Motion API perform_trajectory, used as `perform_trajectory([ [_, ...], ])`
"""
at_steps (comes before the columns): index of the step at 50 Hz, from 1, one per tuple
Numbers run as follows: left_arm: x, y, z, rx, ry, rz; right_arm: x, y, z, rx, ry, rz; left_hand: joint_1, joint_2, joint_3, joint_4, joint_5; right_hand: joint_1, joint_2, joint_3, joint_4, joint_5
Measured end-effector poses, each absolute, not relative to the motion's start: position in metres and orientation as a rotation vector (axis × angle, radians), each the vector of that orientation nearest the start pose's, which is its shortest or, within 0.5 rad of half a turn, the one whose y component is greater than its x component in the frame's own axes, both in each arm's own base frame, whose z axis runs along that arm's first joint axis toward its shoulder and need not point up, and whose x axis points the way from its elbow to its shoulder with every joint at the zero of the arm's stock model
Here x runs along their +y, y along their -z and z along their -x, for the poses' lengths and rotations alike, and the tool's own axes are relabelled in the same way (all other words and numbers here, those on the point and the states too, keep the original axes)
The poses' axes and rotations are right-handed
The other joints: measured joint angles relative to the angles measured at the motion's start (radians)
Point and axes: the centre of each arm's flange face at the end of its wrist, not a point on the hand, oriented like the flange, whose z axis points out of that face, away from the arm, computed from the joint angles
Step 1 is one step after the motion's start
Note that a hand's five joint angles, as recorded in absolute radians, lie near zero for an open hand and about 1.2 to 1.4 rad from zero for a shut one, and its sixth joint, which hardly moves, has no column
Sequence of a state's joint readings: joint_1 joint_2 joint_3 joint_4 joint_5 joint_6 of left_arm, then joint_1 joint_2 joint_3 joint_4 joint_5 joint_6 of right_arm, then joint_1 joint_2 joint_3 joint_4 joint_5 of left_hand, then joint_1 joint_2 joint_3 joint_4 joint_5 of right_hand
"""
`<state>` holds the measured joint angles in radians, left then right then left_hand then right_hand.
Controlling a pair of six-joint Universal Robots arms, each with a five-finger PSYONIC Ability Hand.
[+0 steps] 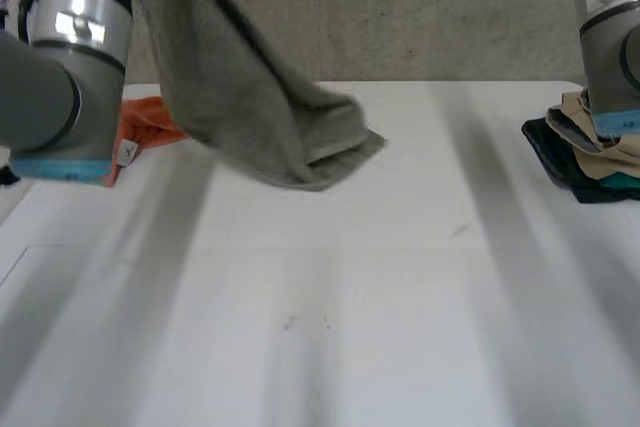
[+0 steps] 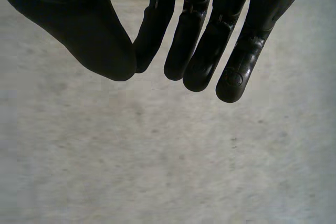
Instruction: Fold the laundry.
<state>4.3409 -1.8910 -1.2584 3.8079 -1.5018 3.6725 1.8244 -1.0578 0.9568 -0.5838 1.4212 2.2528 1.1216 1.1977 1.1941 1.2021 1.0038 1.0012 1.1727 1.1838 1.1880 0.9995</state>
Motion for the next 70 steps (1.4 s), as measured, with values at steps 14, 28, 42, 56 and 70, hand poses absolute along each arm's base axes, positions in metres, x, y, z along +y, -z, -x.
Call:
perform_trajectory([
  [14,-0.297,-0.276,0.28,1.567,2.499,-0.996,-0.373,-0.263,-0.251,-1.77,-2.222,-1.006,0.0,0.0,0.0,0.0,0.0,-0.764,-0.87,-0.871,-0.874,-0.844],
  [28,-0.217,-0.316,0.284,1.42,2.649,-1.126,-0.369,-0.227,-0.268,-2.292,-2.304,-1.073,0.0,0.0,0.0,0.0,0.0,-0.799,-0.952,-0.97,-0.954,-0.934],
  [42,-0.153,-0.353,0.266,1.309,2.729,-1.201,-0.368,-0.206,-0.332,-2.181,-2.537,-1.384,0.0,0.0,0.0,0.0,0.0,-0.799,-0.952,-0.97,-0.954,-0.934],
  [56,-0.129,-0.358,0.26,1.276,2.762,-1.214,-0.318,-0.154,-0.403,-2.168,-2.557,-1.757,0.0,0.0,0.0,0.0,0.0,-0.763,-0.895,-0.915,-0.917,-0.892],
  [70,-0.128,-0.359,0.256,1.275,2.759,-1.194,-0.345,-0.189,-0.391,-2.044,-2.643,-1.414,0.0,0.0,0.0,0.0,0.0,-0.014,0.006,0.001,0.0,-0.02],
])
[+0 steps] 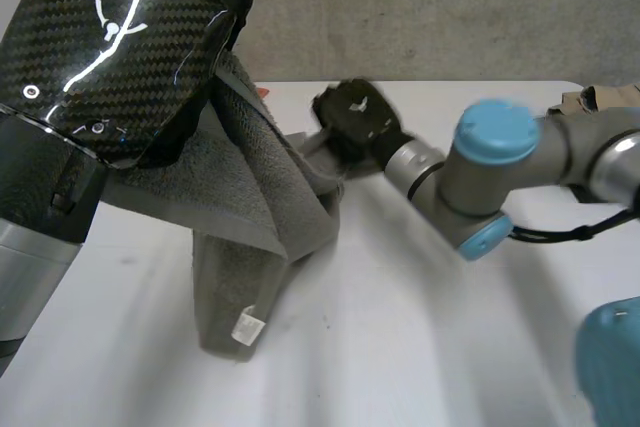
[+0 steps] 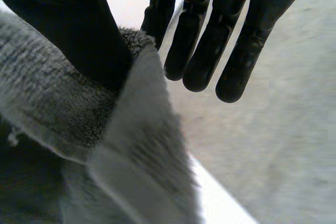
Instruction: Fold the laundry.
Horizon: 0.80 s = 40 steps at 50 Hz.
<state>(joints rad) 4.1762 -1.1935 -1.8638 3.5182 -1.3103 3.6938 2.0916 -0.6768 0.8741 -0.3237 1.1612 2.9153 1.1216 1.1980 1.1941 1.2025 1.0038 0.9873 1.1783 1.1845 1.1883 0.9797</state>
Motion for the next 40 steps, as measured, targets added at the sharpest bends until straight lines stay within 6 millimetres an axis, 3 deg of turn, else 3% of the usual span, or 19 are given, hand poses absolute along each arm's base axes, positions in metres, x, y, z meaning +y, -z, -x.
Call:
perform_trajectory([
  [2,-0.129,-0.359,0.256,1.28,2.754,-1.19,-0.347,-0.2,-0.382,1.508,1.96,1.023,0.0,0.0,0.0,0.0,0.0,0.0,0.0,0.0,0.0,0.0],
  [5,-0.137,-0.356,0.253,1.301,2.73,-1.169,-0.348,-0.234,-0.346,1.575,2.009,1.007,0.0,0.0,0.0,0.0,0.0,0.0,0.0,0.0,0.0,0.0],
  [8,-0.142,-0.353,0.251,1.32,2.711,-1.159,-0.345,-0.248,-0.328,1.626,2.017,1.017,0.0,0.0,0.0,0.0,0.0,0.0,0.0,0.0,0.0,0.0],
  [11,-0.153,-0.342,0.251,1.371,2.67,-1.163,-0.332,-0.271,-0.293,1.744,2.025,1.073,0.0,0.0,0.0,0.0,0.0,0.0,0.0,0.0,0.0,0.0],
  [16,-0.168,-0.324,0.256,1.457,2.612,-1.197,-0.319,-0.288,-0.26,1.889,2.035,1.167,0.0,0.0,0.0,0.0,0.0,0.0,0.0,0.0,0.0,0.0],
  [20,-0.187,-0.296,0.266,1.583,2.526,-1.252,-0.298,-0.3,-0.233,2.068,1.977,1.29,0.0,0.0,0.0,0.0,0.0,0.0,0.0,0.0,0.0,0.0],
  [24,-0.206,-0.266,0.274,1.715,2.428,-1.302,-0.28,-0.299,-0.224,2.177,1.86,1.393,0.0,0.0,0.0,0.0,0.0,0.0,0.0,0.0,0.0,0.0],
  [27,-0.226,-0.231,0.281,1.849,2.314,-1.345,-0.268,-0.29,-0.22,2.244,1.735,1.494,0.0,0.0,0.0,0.0,0.0,0.0,0.0,0.0,0.0,0.0],
  [33,-0.262,-0.19,0.289,1.972,2.194,-1.36,-0.277,-0.263,-0.224,2.309,1.603,1.588,0.0,0.0,0.0,0.0,0.0,0.0,0.0,0.0,0.0,0.0],
  [36,-0.286,-0.188,0.295,1.948,2.214,-1.332,-0.299,-0.244,-0.232,2.343,1.615,1.608,0.0,0.0,0.0,0.0,0.0,0.0,0.0,0.0,0.0,0.0],
  [40,-0.319,-0.209,0.305,1.827,2.315,-1.263,-0.331,-0.238,-0.242,2.323,1.794,1.576,0.0,0.0,0.0,0.0,0.0,0.0,0.0,0.0,0.0,0.0],
])
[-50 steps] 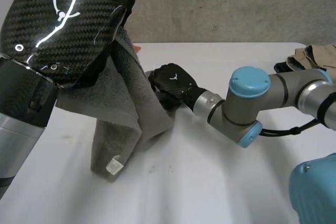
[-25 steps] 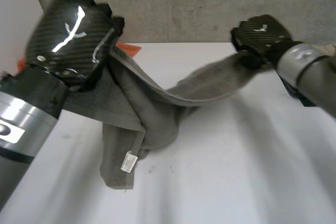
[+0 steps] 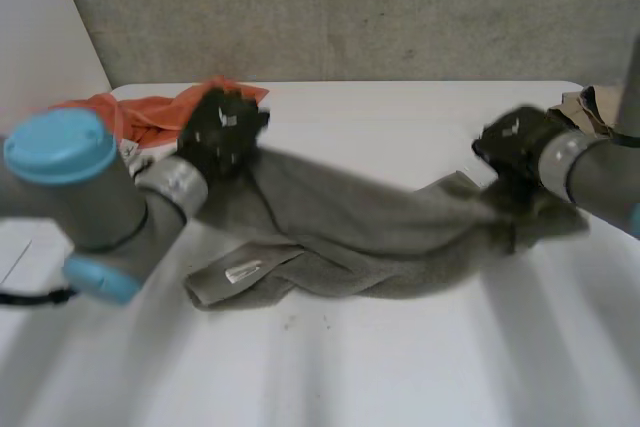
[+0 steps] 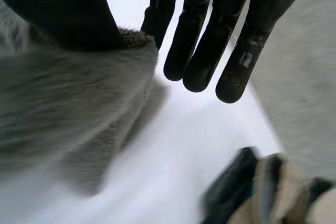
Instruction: Fold the laundry.
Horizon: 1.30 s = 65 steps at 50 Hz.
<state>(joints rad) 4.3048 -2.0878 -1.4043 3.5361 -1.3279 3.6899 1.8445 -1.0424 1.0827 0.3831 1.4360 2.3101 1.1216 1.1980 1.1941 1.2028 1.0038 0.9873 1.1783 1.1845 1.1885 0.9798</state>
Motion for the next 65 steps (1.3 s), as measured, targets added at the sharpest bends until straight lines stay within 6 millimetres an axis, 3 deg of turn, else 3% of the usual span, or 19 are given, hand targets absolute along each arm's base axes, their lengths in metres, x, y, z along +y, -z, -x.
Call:
perform_trajectory([
  [6,-0.36,-0.271,0.313,1.518,2.532,-1.089,-0.376,-0.264,-0.256,2.138,2.247,1.394,0.0,0.0,0.0,0.0,0.0,0.0,0.0,0.0,0.0,0.0],
  [9,-0.377,-0.33,0.311,1.207,2.695,-0.892,-0.402,-0.312,-0.263,1.815,2.668,1.115,0.0,0.0,0.0,0.0,0.0,0.0,0.0,0.0,0.0,0.0],
  [15,-0.378,-0.399,0.292,0.796,2.83,-0.619,-0.404,-0.373,-0.267,1.388,2.99,0.842,0.0,0.0,0.0,0.0,0.0,0.0,0.0,0.0,0.0,0.001],
  [19,-0.37,-0.412,0.283,0.71,2.845,-0.565,-0.394,-0.391,-0.271,1.27,3.038,0.789,0.0,0.0,0.0,0.0,0.0,0.0,0.0,0.0,0.0,0.005],
  [23,-0.362,-0.393,0.28,0.803,2.82,-0.612,-0.385,-0.384,-0.272,1.335,2.981,0.834,0.0,0.0,0.0,0.0,0.0,0.0,0.0,0.0,0.0,0.008],
  [28,-0.349,-0.347,0.279,1.022,2.751,-0.729,-0.374,-0.349,-0.27,1.565,2.797,0.959,0.0,0.0,0.0,0.0,0.0,0.0,0.0,0.0,0.0,0.009],
  [29,-0.342,-0.324,0.278,1.117,2.715,-0.784,-0.37,-0.329,-0.269,1.675,2.696,1.016,0.0,0.0,0.0,0.0,0.0,0.0,0.0,0.0,0.0,0.009],
  [31,-0.34,-0.318,0.278,1.145,2.703,-0.801,-0.368,-0.323,-0.268,1.707,2.665,1.032,0.0,0.0,0.0,0.0,0.0,0.0,0.0,0.0,0.0,0.009],
  [34,-0.318,-0.254,0.275,1.389,2.585,-0.958,-0.352,-0.262,-0.264,1.987,2.339,1.171,0.0,0.0,0.0,0.0,0.0,0.0,0.0,0.0,0.0,0.011],
  [35,-0.318,-0.254,0.275,1.389,2.585,-0.958,-0.352,-0.262,-0.264,1.987,2.339,1.171,0.0,0.0,0.0,0.0,0.0,0.0,0.0,0.0,0.0,0.011],
  [36,-0.311,-0.235,0.274,1.462,2.544,-1.005,-0.347,-0.239,-0.262,2.066,2.226,1.208,0.0,0.0,0.0,0.0,0.0,0.0,0.0,0.0,0.0,0.011],
  [42,-0.295,-0.196,0.272,1.612,2.452,-1.091,-0.337,-0.183,-0.261,2.215,1.958,1.28,0.0,0.0,0.0,0.0,0.0,0.0,0.0,-0.001,0.0,0.011],
  [45,-0.289,-0.184,0.272,1.671,2.413,-1.121,-0.334,-0.161,-0.262,2.245,1.851,1.296,0.0,0.0,0.0,0.0,0.0,-0.38,-0.446,-0.442,-0.447,-0.408],
  [47,-0.288,-0.182,0.272,1.683,2.407,-1.124,-0.333,-0.158,-0.262,2.248,1.827,1.285,0.0,0.0,0.0,0.0,0.0,-0.456,-0.524,-0.521,-0.525,-0.485],
  [49,-0.288,-0.182,0.272,1.691,2.405,-1.123,-0.333,-0.159,-0.261,2.252,1.813,1.243,0.0,0.0,0.0,0.0,0.0,-0.768,-0.92,-0.923,-0.92,-0.874],
  [55,-0.289,-0.185,0.272,1.702,2.404,-1.117,-0.337,-0.177,-0.251,2.263,1.824,1.062,0.0,0.0,0.0,0.0,0.0,-0.786,-0.957,-0.971,-0.955,-0.914],
  [61,-0.287,-0.184,0.271,1.722,2.391,-1.121,-0.344,-0.203,-0.217,2.316,1.794,0.69,0.0,0.0,0.0,0.0,0.0,-0.786,-0.957,-0.971,-0.955,-0.914],
  [62,-0.286,-0.183,0.271,1.734,2.383,-1.126,-0.345,-0.207,-0.2,2.35,1.743,0.556,0.0,0.0,0.0,0.0,0.0,-0.786,-0.957,-0.971,-0.955,-0.914],
  [65,-0.286,-0.183,0.271,1.736,2.381,-1.127,-0.345,-0.208,-0.197,2.356,1.731,0.536,0.0,0.0,0.0,0.0,0.0,-0.786,-0.957,-0.971,-0.955,-0.914],
])
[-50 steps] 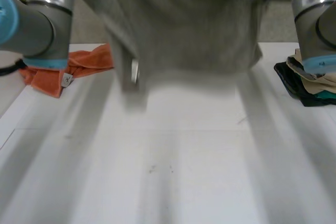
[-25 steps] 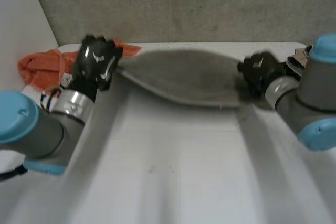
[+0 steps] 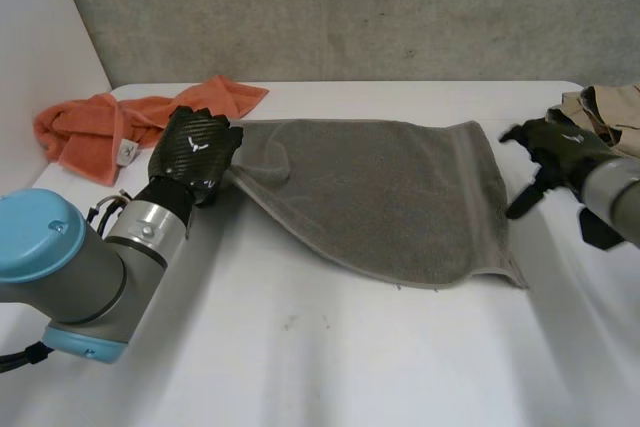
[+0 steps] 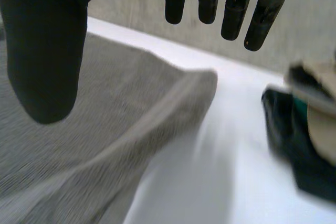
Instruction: Fold the laundry.
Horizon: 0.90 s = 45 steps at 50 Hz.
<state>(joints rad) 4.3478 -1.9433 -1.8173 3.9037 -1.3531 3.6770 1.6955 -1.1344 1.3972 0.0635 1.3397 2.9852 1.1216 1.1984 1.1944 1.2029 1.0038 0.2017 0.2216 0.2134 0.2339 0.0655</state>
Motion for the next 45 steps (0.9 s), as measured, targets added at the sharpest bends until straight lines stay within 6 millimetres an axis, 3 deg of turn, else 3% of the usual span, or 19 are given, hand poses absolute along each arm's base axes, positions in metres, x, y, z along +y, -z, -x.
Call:
perform_trajectory([
  [1,-0.284,-0.182,0.27,1.753,2.369,-1.133,-0.338,-0.203,-0.174,2.427,1.585,0.409,0.0,0.0,0.0,0.0,0.0,0.0,0.0,0.0,0.0,0.0],
  [9,-0.283,-0.181,0.27,1.769,2.357,-1.141,-0.306,-0.168,-0.162,2.504,1.318,0.483,0.0,0.0,0.0,0.0,0.0,0.0,0.0,0.0,0.0,0.0],
  [15,-0.283,-0.179,0.27,1.773,2.354,-1.142,-0.293,-0.141,-0.166,2.471,1.38,0.644,0.0,0.0,0.0,0.0,0.0,0.0,0.0,0.0,0.0,0.0],
  [21,-0.283,-0.178,0.269,1.777,2.35,-1.141,-0.294,-0.13,-0.177,2.414,1.516,0.738,0.0,0.0,0.0,0.0,0.0,0.014,0.028,0.037,0.018,0.025],
  [29,-0.281,-0.176,0.269,1.786,2.343,-1.146,-0.307,-0.123,-0.189,2.387,1.615,0.788,0.0,0.0,0.0,0.0,0.0,0.287,0.339,0.351,0.328,0.309],
  [30,-0.281,-0.176,0.269,1.788,2.341,-1.147,-0.31,-0.123,-0.189,2.385,1.625,0.792,0.0,0.0,0.0,0.0,0.0,0.48,0.551,0.555,0.531,0.5],
  [31,-0.281,-0.176,0.269,1.788,2.341,-1.147,-0.31,-0.123,-0.189,2.385,1.625,0.792,0.0,0.0,0.0,0.0,0.0,0.48,0.551,0.555,0.531,0.5],
  [32,-0.28,-0.175,0.269,1.792,2.338,-1.15,-0.312,-0.122,-0.19,2.38,1.638,0.795,0.0,0.0,0.0,0.0,0.0,0.68,0.805,0.786,0.767,0.73],
  [33,-0.279,-0.174,0.269,1.797,2.334,-1.153,-0.315,-0.122,-0.191,2.375,1.652,0.798,0.0,0.0,0.0,0.0,0.0,0.755,0.917,0.922,0.898,0.866],
  [40,-0.272,-0.165,0.267,1.882,2.262,-1.187,-0.323,-0.135,-0.189,2.343,1.735,0.814,-0.003,-0.02,-0.018,-0.024,-0.009,0.771,0.939,0.971,0.954,0.916],
  [45,-0.268,-0.156,0.262,1.984,2.17,-1.209,-0.32,-0.153,-0.186,2.319,1.804,0.861,-0.17,-0.234,-0.228,-0.232,-0.206,0.771,0.939,0.971,0.954,0.916],
])
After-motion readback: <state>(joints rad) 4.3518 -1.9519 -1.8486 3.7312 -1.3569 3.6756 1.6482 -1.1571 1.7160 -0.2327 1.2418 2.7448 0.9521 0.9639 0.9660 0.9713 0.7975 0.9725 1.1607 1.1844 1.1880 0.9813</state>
